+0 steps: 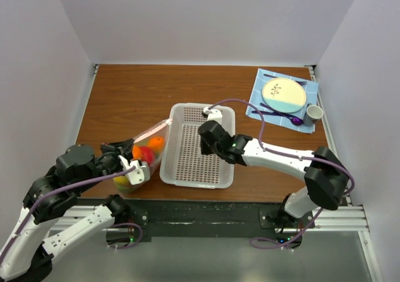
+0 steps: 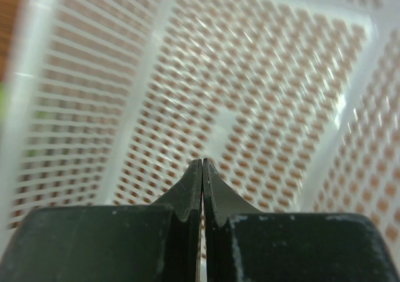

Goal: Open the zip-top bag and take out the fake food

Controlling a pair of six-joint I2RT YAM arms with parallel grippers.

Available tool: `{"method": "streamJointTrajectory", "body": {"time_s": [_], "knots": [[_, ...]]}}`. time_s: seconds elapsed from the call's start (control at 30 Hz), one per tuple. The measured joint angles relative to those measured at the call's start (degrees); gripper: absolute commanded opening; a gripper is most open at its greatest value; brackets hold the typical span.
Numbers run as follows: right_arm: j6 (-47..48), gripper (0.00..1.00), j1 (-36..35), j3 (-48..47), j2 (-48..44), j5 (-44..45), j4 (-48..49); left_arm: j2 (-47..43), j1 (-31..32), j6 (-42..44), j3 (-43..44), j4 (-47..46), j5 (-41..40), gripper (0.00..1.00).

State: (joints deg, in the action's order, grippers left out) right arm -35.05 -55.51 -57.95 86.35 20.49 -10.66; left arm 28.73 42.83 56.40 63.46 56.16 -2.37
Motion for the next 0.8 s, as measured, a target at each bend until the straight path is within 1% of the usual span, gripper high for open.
{"method": "streamJointTrajectory", "body": {"time_s": [0.17,0.37,0.43,0.53,0.63,0.7,0.77,0.8], "knots": [[-12.1,0.0,-0.2,1.0,2.6,4.3,-15.0,0.0,0.0,0.2,-0.1,-0.8,0.1,0.0],[-22.6,0.0,-0.3,1.0,2.2,11.8,-31.7,0.0,0.0,0.2,-0.4,-1.4,0.2,0.0],[-25.8,0.0,-0.3,1.1,0.8,13.9,-36.5,0.0,0.0,0.2,-0.4,-1.8,0.5,0.0],[-29.8,0.0,-0.3,1.7,-4.6,16.6,-41.9,0.0,0.0,0.2,-0.5,-2.3,0.8,0.0],[-31.1,0.0,-0.3,3.3,-11.5,18.2,-43.4,0.0,0.0,0.2,-0.9,-2.7,1.3,0.0],[-29.7,0.0,-0.3,5.0,-15.4,18.4,-41.5,0.0,0.0,0.2,-1.5,-3.2,2.2,0.0],[-25.2,0.06,-0.3,6.8,-17.9,17.4,-36.8,0.0,0.0,0.3,-2.0,-3.2,3.6,0.0],[-22.2,0.17,-0.3,7.9,-19.0,16.6,-32.6,0.0,0.0,0.3,-2.3,-3.2,4.6,0.0]]}}
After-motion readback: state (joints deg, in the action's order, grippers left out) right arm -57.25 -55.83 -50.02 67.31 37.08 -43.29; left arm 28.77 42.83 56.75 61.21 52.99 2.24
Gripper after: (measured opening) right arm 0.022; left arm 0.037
